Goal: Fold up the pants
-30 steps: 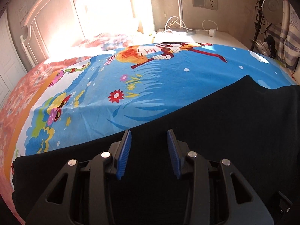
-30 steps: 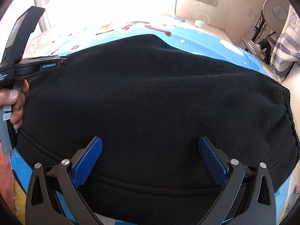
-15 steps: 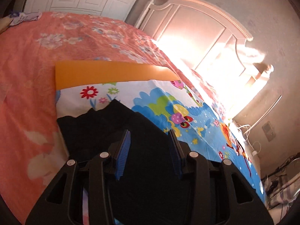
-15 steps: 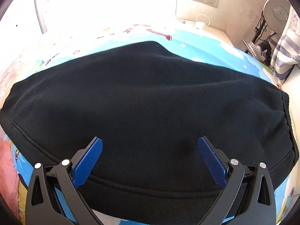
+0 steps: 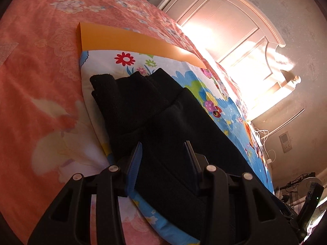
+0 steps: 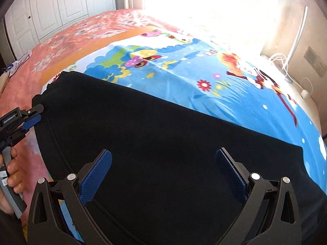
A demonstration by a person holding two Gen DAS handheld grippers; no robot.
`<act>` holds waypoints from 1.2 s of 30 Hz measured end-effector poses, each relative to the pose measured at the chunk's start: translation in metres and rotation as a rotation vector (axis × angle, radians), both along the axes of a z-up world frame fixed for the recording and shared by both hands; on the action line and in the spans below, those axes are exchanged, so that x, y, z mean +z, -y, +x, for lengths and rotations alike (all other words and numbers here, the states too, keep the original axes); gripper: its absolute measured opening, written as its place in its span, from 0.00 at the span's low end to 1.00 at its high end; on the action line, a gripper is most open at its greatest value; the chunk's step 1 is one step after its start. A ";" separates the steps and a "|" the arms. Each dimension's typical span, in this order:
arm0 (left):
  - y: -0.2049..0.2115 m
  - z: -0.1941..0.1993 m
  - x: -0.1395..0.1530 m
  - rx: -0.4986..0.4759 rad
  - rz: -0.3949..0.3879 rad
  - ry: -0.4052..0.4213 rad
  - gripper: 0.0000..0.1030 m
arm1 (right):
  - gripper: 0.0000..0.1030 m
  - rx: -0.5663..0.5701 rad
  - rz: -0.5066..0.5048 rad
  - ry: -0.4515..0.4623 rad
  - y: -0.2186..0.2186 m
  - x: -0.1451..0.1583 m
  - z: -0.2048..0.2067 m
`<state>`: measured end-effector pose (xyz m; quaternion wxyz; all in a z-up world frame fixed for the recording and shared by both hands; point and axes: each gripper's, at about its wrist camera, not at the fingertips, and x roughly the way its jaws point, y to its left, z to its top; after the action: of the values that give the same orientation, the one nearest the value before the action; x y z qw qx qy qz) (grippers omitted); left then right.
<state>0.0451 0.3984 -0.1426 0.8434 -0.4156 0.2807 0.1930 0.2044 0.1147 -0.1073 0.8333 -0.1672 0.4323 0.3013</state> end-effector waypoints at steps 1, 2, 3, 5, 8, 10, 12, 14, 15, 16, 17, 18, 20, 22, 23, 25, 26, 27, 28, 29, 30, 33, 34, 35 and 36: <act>-0.002 -0.003 -0.001 -0.002 -0.017 0.019 0.40 | 0.95 0.024 -0.011 0.004 -0.015 -0.002 0.003; -0.004 -0.005 -0.001 -0.005 -0.028 0.030 0.40 | 0.95 0.044 -0.022 0.016 -0.030 -0.005 0.007; -0.005 -0.008 -0.001 -0.006 -0.040 0.042 0.40 | 0.95 0.059 -0.037 0.028 -0.044 -0.009 0.009; -0.005 -0.012 0.001 -0.005 -0.048 0.059 0.40 | 0.95 0.073 -0.066 0.036 -0.066 -0.016 0.015; 0.001 -0.013 0.009 -0.037 -0.021 0.077 0.42 | 0.95 0.072 -0.104 -0.004 -0.084 -0.035 0.019; 0.010 -0.010 0.017 -0.082 0.003 0.103 0.41 | 0.96 0.065 -0.058 0.015 -0.082 -0.039 0.023; 0.024 0.002 0.033 -0.153 0.083 0.117 0.41 | 0.96 0.070 -0.051 0.020 -0.082 -0.040 0.024; 0.037 0.026 0.043 -0.247 0.160 0.094 0.40 | 0.96 0.068 -0.051 0.031 -0.083 -0.040 0.022; 0.041 0.040 0.044 -0.294 0.170 0.092 0.40 | 0.96 0.068 -0.049 0.035 -0.082 -0.040 0.022; 0.042 0.055 0.043 -0.338 0.166 0.090 0.39 | 0.96 0.066 -0.046 0.034 -0.082 -0.040 0.022; 0.042 0.071 0.042 -0.382 0.165 0.079 0.39 | 0.96 0.065 -0.045 0.034 -0.082 -0.040 0.022; 0.041 0.088 0.039 -0.433 0.158 0.062 0.39 | 0.96 0.065 -0.046 0.035 -0.083 -0.040 0.022; 0.026 0.119 0.023 -0.443 0.142 -0.050 0.39 | 0.96 0.064 -0.048 0.036 -0.083 -0.041 0.023; -0.004 0.136 0.007 -0.342 0.138 -0.177 0.22 | 0.96 0.064 -0.046 0.035 -0.083 -0.041 0.023; -0.017 0.137 0.008 -0.315 0.137 -0.150 0.21 | 0.96 0.064 -0.045 0.035 -0.084 -0.041 0.023; -0.032 0.128 0.017 -0.275 0.125 -0.103 0.23 | 0.96 0.065 -0.045 0.037 -0.084 -0.041 0.022; -0.032 0.117 0.026 -0.266 0.132 -0.048 0.26 | 0.96 0.065 -0.044 0.037 -0.084 -0.041 0.021; -0.028 0.106 0.035 -0.272 0.144 0.002 0.33 | 0.96 0.065 -0.044 0.038 -0.084 -0.041 0.021; -0.023 0.095 0.039 -0.295 0.129 0.047 0.33 | 0.96 0.065 -0.046 0.039 -0.084 -0.041 0.021; -0.020 0.086 0.037 -0.315 0.087 0.095 0.33 | 0.96 0.065 -0.046 0.040 -0.084 -0.041 0.021; -0.019 0.078 0.031 -0.311 0.046 0.119 0.37 | 0.96 0.064 -0.046 0.040 -0.084 -0.041 0.021; -0.023 0.065 0.010 -0.169 0.120 0.005 0.19 | 0.96 0.064 -0.046 0.040 -0.084 -0.041 0.021; -0.024 0.058 0.011 -0.147 0.110 0.038 0.23 | 0.96 0.064 -0.046 0.040 -0.084 -0.041 0.021; -0.025 0.048 0.017 -0.108 0.119 0.077 0.34 | 0.96 0.063 -0.044 0.039 -0.084 -0.041 0.021; -0.023 0.034 0.028 -0.052 0.160 0.106 0.60 | 0.96 0.063 -0.042 0.037 -0.083 -0.041 0.021</act>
<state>0.0796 0.4209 -0.1149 0.8923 -0.3491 0.2301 0.1706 0.2253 0.1982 -0.1482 0.8275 -0.2036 0.4176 0.3152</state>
